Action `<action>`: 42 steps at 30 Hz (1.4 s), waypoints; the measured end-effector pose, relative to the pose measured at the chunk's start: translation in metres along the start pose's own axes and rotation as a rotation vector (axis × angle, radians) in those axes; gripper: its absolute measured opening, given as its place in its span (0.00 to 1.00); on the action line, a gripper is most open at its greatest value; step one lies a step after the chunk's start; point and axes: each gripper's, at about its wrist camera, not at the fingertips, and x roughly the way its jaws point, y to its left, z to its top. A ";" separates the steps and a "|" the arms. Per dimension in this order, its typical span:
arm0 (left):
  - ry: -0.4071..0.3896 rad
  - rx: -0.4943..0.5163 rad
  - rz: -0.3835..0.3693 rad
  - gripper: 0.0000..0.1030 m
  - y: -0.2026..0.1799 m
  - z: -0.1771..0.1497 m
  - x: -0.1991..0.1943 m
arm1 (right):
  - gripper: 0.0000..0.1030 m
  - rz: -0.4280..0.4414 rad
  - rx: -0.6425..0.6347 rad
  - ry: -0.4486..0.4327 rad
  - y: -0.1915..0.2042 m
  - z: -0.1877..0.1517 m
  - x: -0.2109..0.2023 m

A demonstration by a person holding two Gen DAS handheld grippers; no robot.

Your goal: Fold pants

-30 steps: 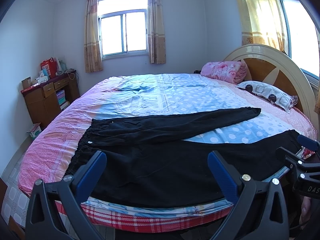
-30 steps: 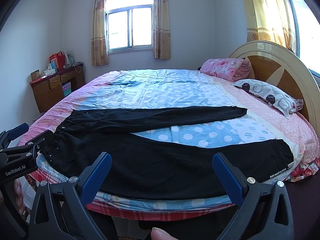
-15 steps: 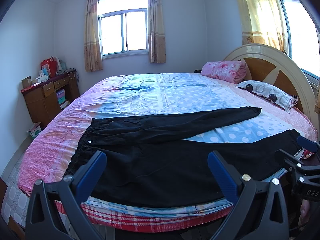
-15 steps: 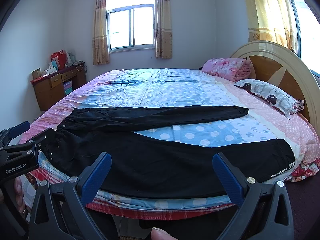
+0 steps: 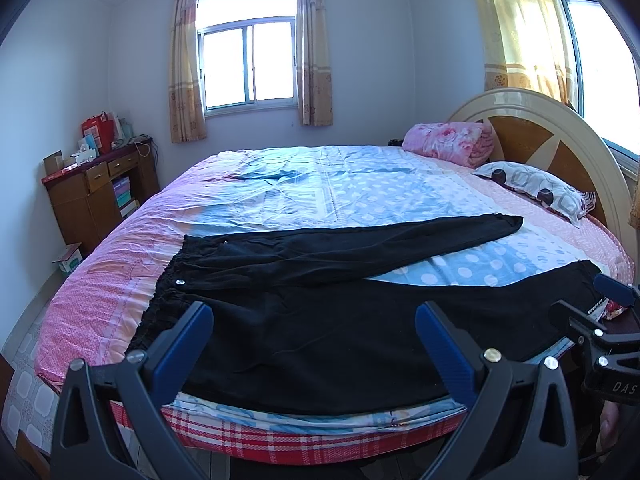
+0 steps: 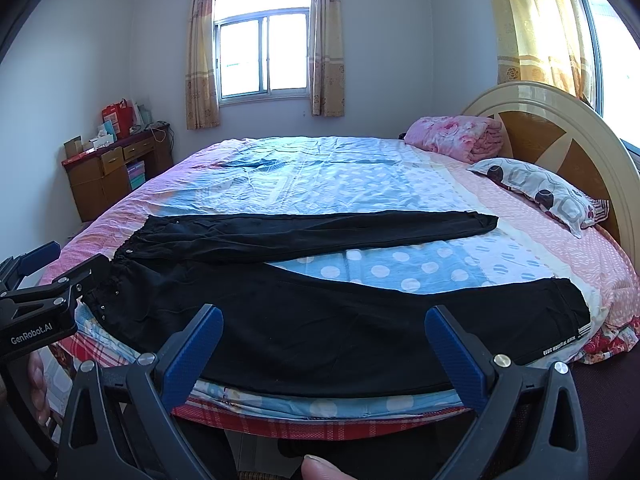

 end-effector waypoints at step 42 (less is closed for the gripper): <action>0.253 -0.232 0.127 1.00 0.176 -0.001 0.178 | 0.99 0.046 -0.002 0.058 -0.052 -0.027 0.080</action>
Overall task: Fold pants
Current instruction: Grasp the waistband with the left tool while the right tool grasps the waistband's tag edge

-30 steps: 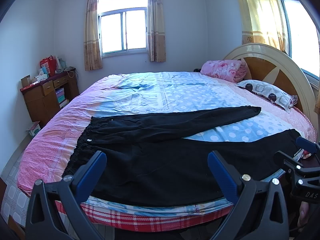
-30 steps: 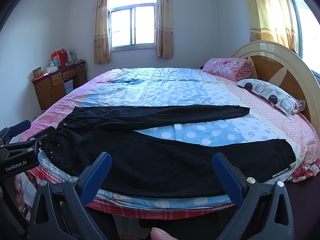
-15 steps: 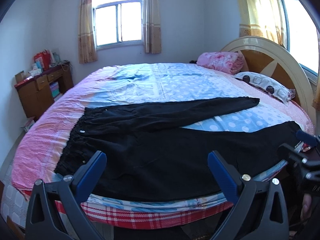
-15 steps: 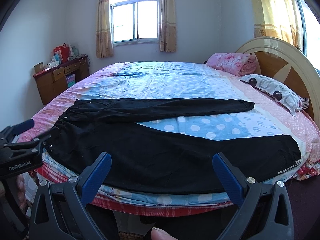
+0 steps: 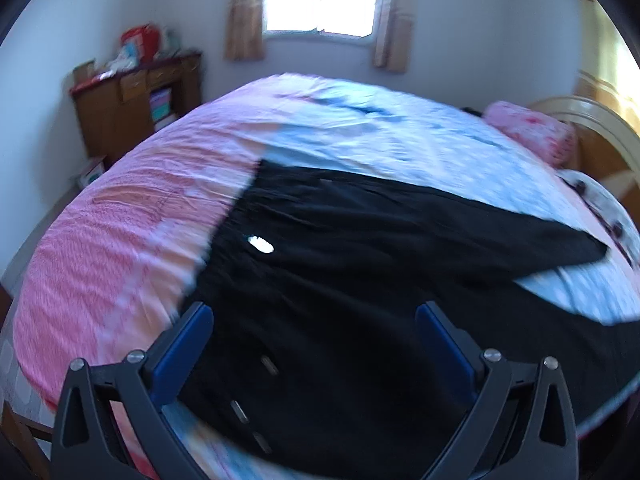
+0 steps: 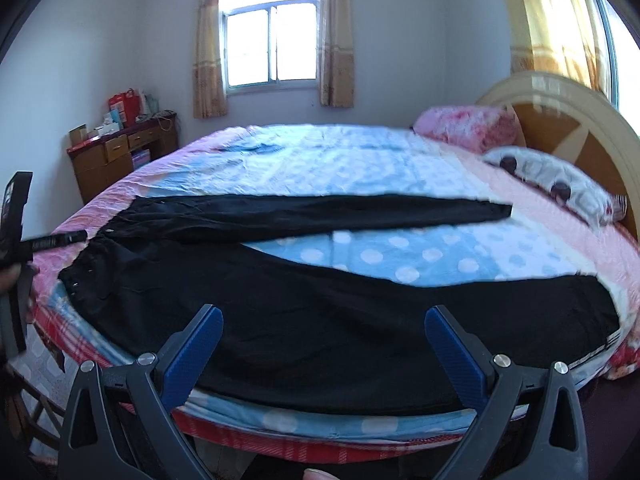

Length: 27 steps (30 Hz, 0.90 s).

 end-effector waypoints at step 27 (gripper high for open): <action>0.313 0.070 0.037 0.70 0.021 0.133 0.234 | 0.38 -0.152 0.245 0.218 -0.242 0.135 0.171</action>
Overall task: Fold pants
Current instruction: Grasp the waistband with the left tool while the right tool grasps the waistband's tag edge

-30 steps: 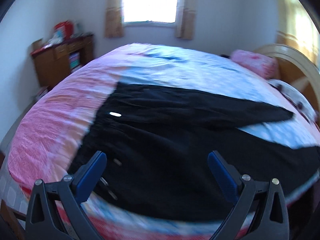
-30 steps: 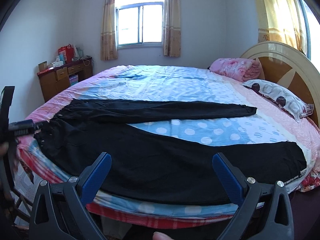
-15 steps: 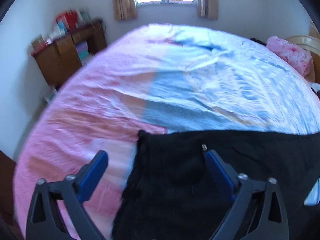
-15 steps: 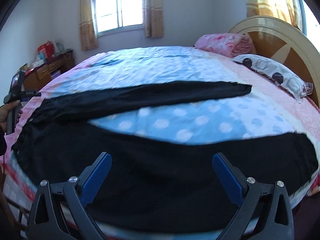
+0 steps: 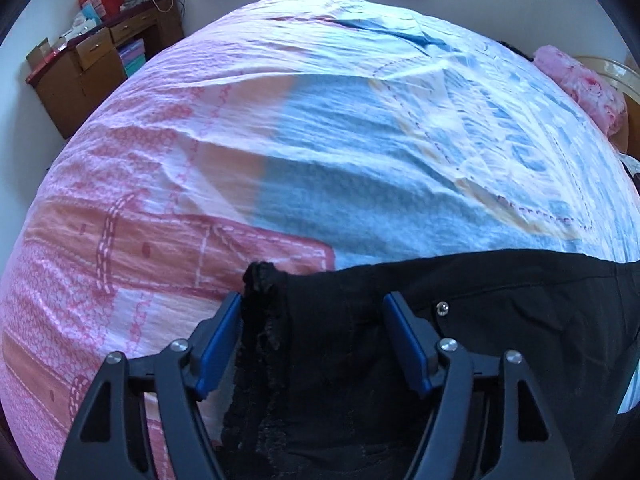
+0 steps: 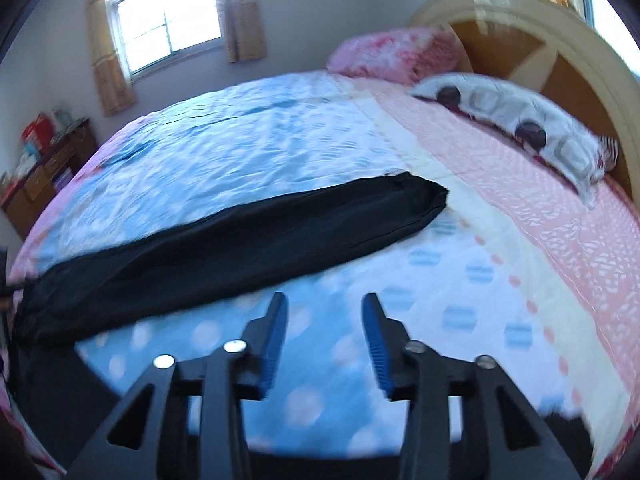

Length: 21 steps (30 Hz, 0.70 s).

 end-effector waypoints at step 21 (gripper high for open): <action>-0.040 0.048 -0.045 0.37 -0.015 0.007 0.004 | 0.40 -0.056 0.030 0.269 -0.087 0.146 0.222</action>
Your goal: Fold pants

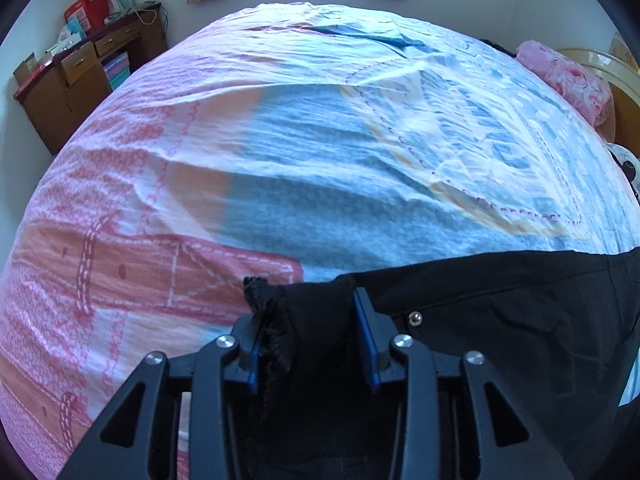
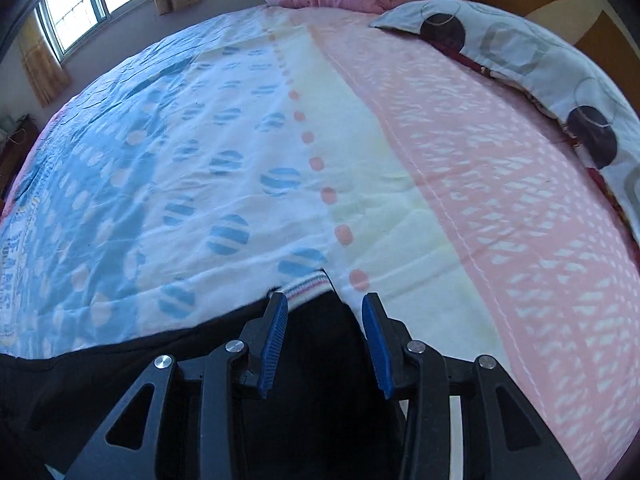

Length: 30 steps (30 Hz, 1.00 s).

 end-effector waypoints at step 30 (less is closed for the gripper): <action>-0.362 0.029 -0.349 0.22 0.077 -0.185 -0.184 | 0.06 0.235 -0.147 -0.207 -0.075 -0.273 -0.255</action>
